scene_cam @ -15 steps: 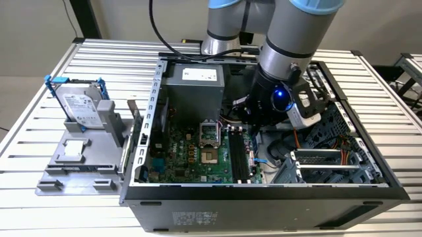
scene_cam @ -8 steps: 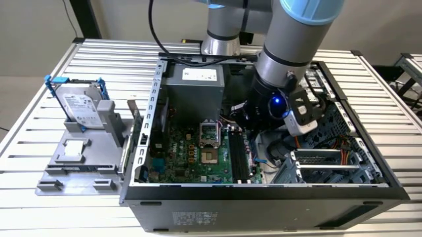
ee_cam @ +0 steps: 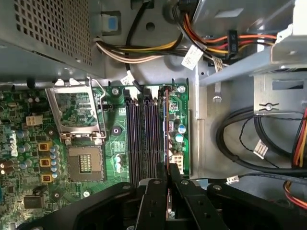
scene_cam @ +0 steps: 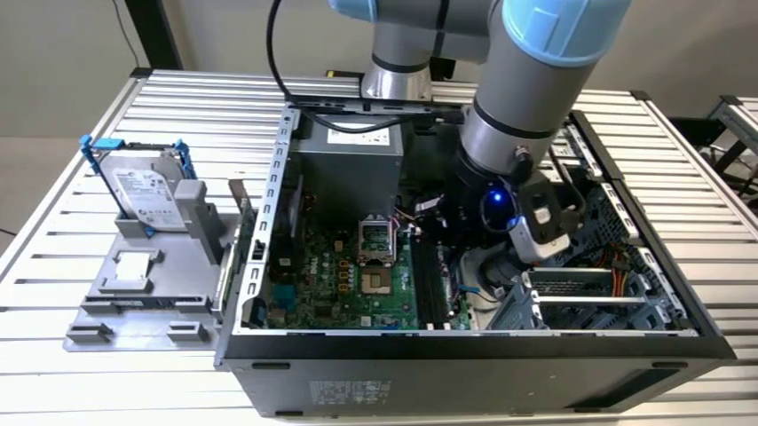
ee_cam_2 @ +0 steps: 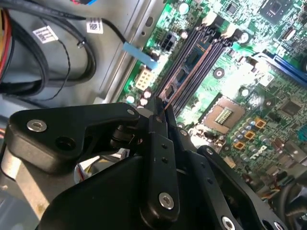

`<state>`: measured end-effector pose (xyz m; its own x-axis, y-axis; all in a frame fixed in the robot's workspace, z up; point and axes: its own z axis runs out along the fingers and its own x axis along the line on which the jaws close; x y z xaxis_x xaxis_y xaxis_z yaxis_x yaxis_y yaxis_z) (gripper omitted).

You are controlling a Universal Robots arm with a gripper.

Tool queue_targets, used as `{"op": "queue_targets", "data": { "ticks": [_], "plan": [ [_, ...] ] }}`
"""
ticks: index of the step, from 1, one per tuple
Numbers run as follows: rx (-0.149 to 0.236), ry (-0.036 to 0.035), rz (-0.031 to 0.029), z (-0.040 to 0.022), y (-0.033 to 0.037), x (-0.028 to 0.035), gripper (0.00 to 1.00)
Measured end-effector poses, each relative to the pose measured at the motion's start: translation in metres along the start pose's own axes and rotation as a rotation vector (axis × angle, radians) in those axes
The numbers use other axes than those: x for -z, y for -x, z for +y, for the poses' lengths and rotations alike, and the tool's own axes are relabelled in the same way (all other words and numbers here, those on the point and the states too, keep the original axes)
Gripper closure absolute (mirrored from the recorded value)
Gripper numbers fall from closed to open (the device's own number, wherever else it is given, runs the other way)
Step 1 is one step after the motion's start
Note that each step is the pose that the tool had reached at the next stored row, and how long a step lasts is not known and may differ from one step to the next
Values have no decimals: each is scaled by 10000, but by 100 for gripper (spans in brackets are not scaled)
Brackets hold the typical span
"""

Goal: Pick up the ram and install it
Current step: 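Insert the ram into the slot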

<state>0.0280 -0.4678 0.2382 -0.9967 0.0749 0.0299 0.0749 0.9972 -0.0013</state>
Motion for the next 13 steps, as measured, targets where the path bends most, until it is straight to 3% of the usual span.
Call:
{"op": "queue_targets", "data": {
  "ticks": [4,13],
  "plan": [
    [-134,5,7,-24,0,-34,100],
    [-210,-1,20,-31,-10,-176,100]
  ]
}}
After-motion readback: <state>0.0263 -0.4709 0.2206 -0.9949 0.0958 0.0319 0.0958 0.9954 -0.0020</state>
